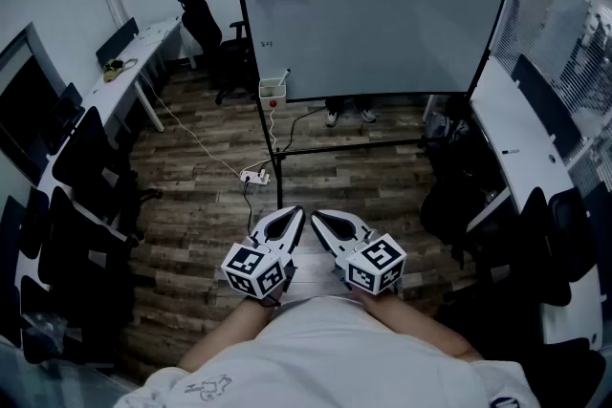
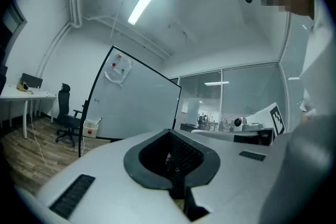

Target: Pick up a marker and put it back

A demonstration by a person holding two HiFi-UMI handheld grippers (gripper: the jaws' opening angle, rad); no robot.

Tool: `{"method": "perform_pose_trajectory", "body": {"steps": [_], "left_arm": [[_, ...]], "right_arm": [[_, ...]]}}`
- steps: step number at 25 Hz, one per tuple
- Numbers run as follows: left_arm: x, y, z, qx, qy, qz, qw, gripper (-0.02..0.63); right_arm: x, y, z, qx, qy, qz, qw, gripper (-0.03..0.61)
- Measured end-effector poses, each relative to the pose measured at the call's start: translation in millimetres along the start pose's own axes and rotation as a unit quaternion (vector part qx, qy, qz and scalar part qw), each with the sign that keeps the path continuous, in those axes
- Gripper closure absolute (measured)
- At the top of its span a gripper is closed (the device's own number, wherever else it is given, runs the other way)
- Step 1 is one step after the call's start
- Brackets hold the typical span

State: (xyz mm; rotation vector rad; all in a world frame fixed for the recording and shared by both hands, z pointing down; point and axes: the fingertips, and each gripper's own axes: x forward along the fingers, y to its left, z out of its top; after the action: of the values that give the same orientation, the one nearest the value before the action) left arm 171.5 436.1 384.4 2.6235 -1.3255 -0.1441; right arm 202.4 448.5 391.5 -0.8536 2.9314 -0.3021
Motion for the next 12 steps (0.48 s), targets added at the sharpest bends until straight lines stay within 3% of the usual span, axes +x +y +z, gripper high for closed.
{"method": "perform_pose_trajectory", "body": {"steps": [12], "left_arm": [[-1.8,-1.1,-4.3,-0.009,0.001,-0.006,0.9999,0.609]], "right_arm": [[-2.5,-1.2,-0.1,0.001,-0.002,-0.013,1.0,0.566]]}}
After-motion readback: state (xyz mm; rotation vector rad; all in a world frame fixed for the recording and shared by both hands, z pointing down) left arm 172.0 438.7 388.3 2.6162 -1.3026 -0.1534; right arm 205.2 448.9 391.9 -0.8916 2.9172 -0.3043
